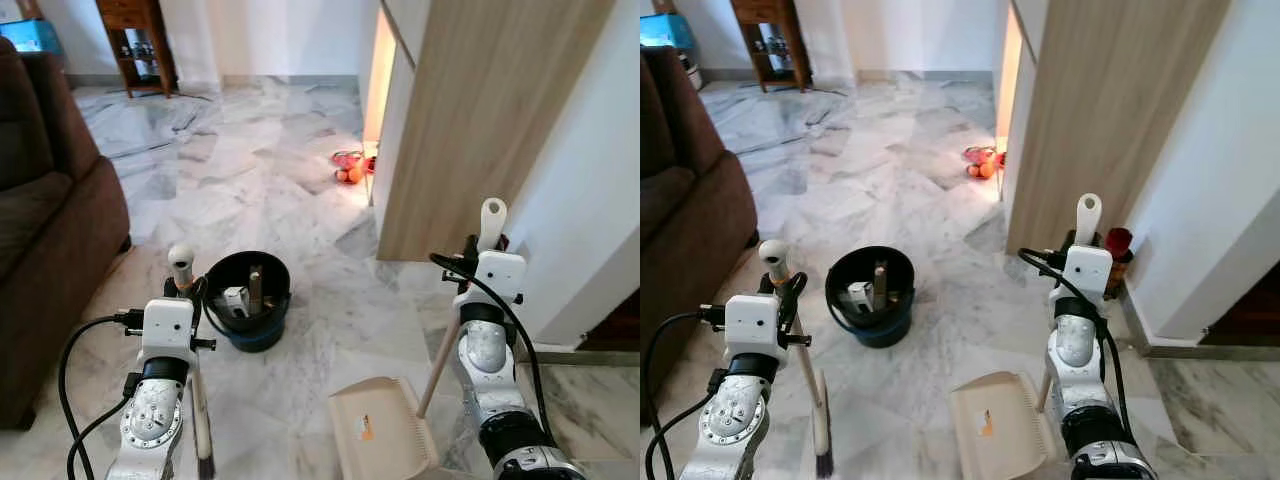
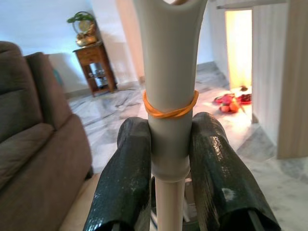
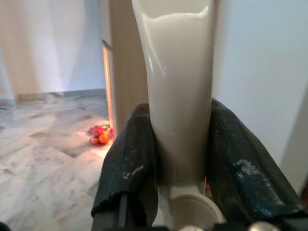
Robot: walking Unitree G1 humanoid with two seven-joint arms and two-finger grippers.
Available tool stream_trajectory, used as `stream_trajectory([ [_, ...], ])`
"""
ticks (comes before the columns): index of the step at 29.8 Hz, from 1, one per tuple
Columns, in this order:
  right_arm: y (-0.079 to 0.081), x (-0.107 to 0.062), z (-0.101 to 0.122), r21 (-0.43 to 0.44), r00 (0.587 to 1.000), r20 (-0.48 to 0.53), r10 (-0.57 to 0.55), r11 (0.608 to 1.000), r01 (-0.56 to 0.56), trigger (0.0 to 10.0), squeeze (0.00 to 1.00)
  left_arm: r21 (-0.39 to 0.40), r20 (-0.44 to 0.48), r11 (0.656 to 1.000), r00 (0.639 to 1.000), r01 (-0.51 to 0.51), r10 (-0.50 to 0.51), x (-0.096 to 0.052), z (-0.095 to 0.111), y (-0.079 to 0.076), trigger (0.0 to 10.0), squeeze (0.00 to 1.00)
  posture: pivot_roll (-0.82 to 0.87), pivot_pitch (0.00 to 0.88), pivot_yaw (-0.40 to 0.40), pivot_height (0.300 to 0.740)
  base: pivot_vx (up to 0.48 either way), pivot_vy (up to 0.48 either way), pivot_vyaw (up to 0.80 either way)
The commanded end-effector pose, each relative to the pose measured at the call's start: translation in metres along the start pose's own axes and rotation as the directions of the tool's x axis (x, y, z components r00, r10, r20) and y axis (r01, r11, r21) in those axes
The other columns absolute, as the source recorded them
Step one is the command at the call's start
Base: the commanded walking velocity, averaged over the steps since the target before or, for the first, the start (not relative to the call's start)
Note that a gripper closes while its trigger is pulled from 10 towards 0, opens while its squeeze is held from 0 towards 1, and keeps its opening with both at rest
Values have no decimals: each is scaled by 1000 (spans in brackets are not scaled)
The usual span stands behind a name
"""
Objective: Sweep floor
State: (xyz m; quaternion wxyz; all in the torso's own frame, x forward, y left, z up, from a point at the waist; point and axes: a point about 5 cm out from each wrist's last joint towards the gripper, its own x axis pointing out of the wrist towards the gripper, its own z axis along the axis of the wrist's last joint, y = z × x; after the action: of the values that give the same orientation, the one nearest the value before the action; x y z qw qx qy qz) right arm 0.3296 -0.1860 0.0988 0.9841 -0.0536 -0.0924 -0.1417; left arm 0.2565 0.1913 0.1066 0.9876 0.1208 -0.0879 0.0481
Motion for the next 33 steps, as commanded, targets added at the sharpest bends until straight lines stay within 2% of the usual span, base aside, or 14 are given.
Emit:
stream_trajectory([
  [1, 1, 7, 9, 2, 999, 32, 4, 1000, -4, 10000, 0, 15, 29, 1000, 1000, -6, 5, 8, 5, 0, 10000, 0, 164, 0, -14, 740, 0, 0, -800],
  [2, 1, 7, 9, 2, 999, 32, 4, 1000, -4, 10000, 0, 15, 29, 1000, 1000, -6, 5, 8, 5, 0, 10000, 0, 164, 0, -14, 740, 0, 0, -800],
  [4, 4, 10, 10, 2, 1000, 26, 14, 1000, -14, 10000, 0, 6, 58, 1000, 998, -18, 18, 17, 10, 1, 10000, 0, 144, 0, -18, 740, 0, 0, -794],
  [9, 6, 11, 10, -1, 1000, 23, 21, 1000, -21, 10000, 0, 0, 65, 1000, 997, -30, 30, 20, 11, 4, 10000, 0, 77, 0, -3, 740, 0, 0, -788],
  [11, 11, 9, 11, -3, 999, 28, 32, 999, -32, 10000, 0, -2, 51, 1000, 998, -30, 30, 19, 6, 7, 10000, 0, 1, 0, 40, 740, 0, 0, -794],
  [14, 14, 7, 12, 1, 999, 37, 33, 999, -34, 10000, 0, 7, 36, 1000, 999, -19, 19, 20, 2, 10, 10000, 0, -21, 0, 68, 740, 0, 0, -792],
  [16, 17, 5, 12, 5, 999, 44, 25, 1000, -25, 10000, 0, 5, 34, 1000, 999, -3, 3, 25, 2, 13, 10000, 0, -52, 0, 105, 740, 0, -322, -788],
  [26, 19, 6, 14, 13, 999, 42, 9, 1000, -9, 10000, 0, 3, 55, 1000, 998, 21, -21, 39, 7, 11, 10000, 0, -52, 0, 135, 740, 0, -101, -788],
  [30, 23, 10, 18, 17, 999, 48, 5, 1000, -6, 10000, 0, 10, 60, 1000, 998, 23, -23, 41, 8, 17, 10000, 0, -40, 0, 146, 740, 0, -459, -791],
  [33, 27, 12, 19, 23, 999, 43, 9, 1000, -10, 10000, 0, 24, 72, 1000, 997, -2, 0, 42, 10, 28, 10000, 0, -5, 0, 148, 740, 0, 0, -788],
])
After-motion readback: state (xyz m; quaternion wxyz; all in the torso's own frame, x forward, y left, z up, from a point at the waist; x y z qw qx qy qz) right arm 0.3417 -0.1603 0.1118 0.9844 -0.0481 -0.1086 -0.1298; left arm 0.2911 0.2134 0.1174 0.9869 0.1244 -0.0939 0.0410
